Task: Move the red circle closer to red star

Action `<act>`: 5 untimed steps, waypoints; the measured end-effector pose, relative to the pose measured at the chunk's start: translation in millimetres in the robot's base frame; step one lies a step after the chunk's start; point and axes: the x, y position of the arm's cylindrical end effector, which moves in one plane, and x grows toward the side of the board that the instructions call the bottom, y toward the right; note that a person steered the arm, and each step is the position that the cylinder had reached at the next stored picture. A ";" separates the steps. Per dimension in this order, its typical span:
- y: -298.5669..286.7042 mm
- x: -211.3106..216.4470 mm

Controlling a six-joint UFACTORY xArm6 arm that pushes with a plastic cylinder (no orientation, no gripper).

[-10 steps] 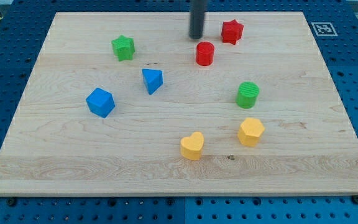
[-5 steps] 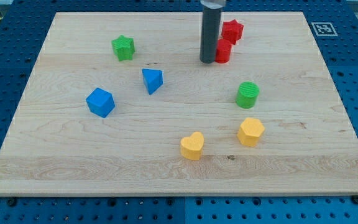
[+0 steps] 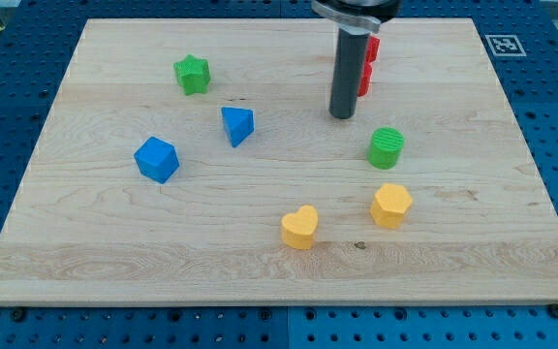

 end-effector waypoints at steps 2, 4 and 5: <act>3.5 -36.1; 3.5 -50.5; 3.5 -50.0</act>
